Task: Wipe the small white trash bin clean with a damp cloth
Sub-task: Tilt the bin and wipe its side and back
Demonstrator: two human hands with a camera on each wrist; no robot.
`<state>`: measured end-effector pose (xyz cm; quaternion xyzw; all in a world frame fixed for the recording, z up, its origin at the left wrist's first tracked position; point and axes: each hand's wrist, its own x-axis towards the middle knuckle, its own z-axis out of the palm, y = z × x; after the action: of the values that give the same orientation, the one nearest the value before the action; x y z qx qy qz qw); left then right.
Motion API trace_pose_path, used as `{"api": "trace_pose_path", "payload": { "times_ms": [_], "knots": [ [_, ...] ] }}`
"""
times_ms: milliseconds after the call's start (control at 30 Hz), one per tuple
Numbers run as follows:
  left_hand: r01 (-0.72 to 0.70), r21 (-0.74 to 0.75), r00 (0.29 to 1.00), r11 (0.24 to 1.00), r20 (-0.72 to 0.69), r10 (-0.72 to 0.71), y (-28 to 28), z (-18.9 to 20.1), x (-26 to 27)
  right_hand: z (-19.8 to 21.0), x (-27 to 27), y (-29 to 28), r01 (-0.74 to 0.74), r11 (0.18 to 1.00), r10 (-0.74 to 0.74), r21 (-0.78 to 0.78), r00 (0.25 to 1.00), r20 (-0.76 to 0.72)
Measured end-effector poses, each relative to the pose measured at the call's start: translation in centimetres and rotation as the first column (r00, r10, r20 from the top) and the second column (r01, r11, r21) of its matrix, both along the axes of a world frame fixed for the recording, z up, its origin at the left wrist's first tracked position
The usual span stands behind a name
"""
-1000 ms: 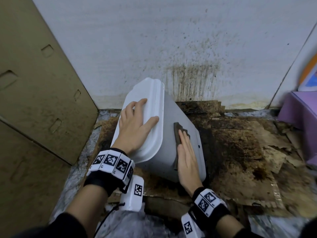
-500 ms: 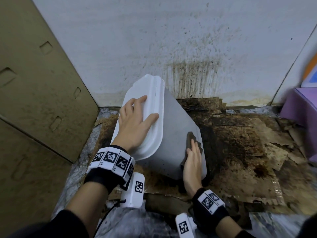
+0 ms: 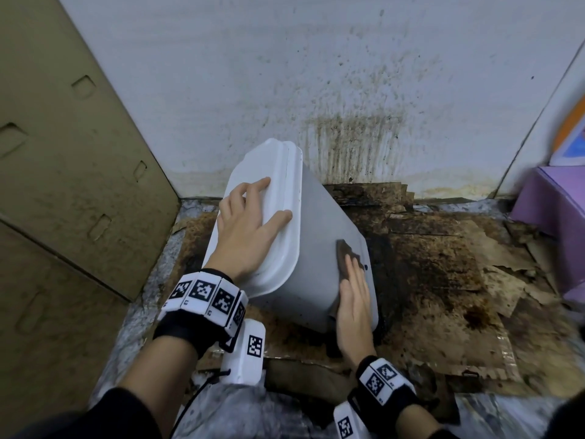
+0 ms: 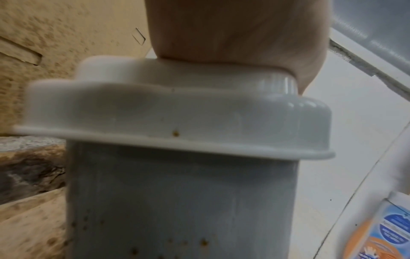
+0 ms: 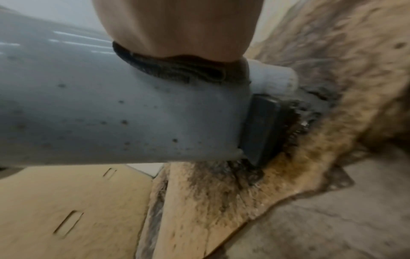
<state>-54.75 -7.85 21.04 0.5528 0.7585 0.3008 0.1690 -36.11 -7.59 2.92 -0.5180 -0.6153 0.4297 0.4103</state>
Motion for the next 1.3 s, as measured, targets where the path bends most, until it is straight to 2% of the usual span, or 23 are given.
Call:
{"api": "trace_pose_path", "payload": {
  "times_ms": [100, 300, 433, 500, 600, 667, 767, 833, 933, 1033, 1167, 1233, 1300],
  "knots": [
    [0.001, 0.003, 1.0, 1.0, -0.009, -0.001, 0.1, 0.0, 0.3, -1.4, 1.2, -0.1, 0.052, 0.993, -0.054, -0.109, 0.998, -0.023],
    [0.008, 0.009, 1.0, 1.0, -0.028, -0.008, 0.3, 0.1, 0.7, -0.7, 1.8, 0.3, 0.128, 0.978, -0.146, -0.168, 0.984, -0.103],
    [0.012, 0.015, 0.999, 1.0, -0.036, -0.012, 0.3, 0.2, 0.9, -0.2, 0.9, 0.4, 0.253, 0.952, -0.262, -0.172, 0.965, -0.026],
    [0.015, 0.014, 0.999, 1.0, -0.04, -0.014, 0.4, 0.2, 1.0, 1.0, 0.3, 0.4, 0.264, 0.954, -0.271, -0.144, 0.962, -0.037],
    [0.008, 0.02, 0.998, 1.0, -0.063, -0.006, 0.6, 0.2, 1.4, 4.4, -0.9, 0.0, 0.184, 0.98, -0.193, -0.082, 0.973, -0.123],
    [0.011, 0.021, 0.997, 1.0, -0.076, -0.01, 0.6, 0.3, 1.6, 7.2, -1.4, 0.0, 0.114, 0.989, -0.132, -0.09, 0.964, -0.23],
    [0.026, 0.016, 0.997, 1.0, -0.079, -0.025, 0.5, 0.3, 1.6, 11.2, -1.6, 0.5, 0.031, 0.992, -0.081, -0.121, 0.894, -0.441],
    [0.029, 0.008, 0.996, 1.0, -0.089, -0.028, 0.6, 0.4, 2.0, 13.5, -1.4, 0.8, -0.004, 0.996, -0.04, -0.089, 0.874, -0.484],
    [0.025, 0.008, 0.996, 1.0, -0.084, -0.024, 1.1, 0.7, 3.0, 15.7, -1.0, 1.0, -0.099, 0.994, 0.073, -0.033, 0.887, -0.457],
    [0.008, 0.053, 1.0, 0.999, 0.007, -0.009, 1.6, 1.1, 4.1, 16.6, -0.3, 1.2, -0.157, 0.988, 0.146, 0.0, 0.919, -0.366],
    [0.036, 0.098, 0.976, 0.995, 0.208, -0.056, 1.7, 1.3, 5.4, 17.2, 0.9, 1.5, -0.156, 0.988, 0.153, 0.008, 0.953, -0.262],
    [0.019, 0.178, 0.935, 0.984, 0.346, -0.081, 1.9, 1.5, 6.0, 17.1, 1.8, 1.9, -0.143, 0.99, 0.143, 0.014, 0.964, -0.223],
    [-0.033, 0.26, 0.833, 0.965, 0.541, -0.117, 2.0, 1.6, 6.4, 17.0, 2.9, 2.5, -0.13, 0.992, 0.129, 0.009, 0.979, -0.16]
  ]
}}
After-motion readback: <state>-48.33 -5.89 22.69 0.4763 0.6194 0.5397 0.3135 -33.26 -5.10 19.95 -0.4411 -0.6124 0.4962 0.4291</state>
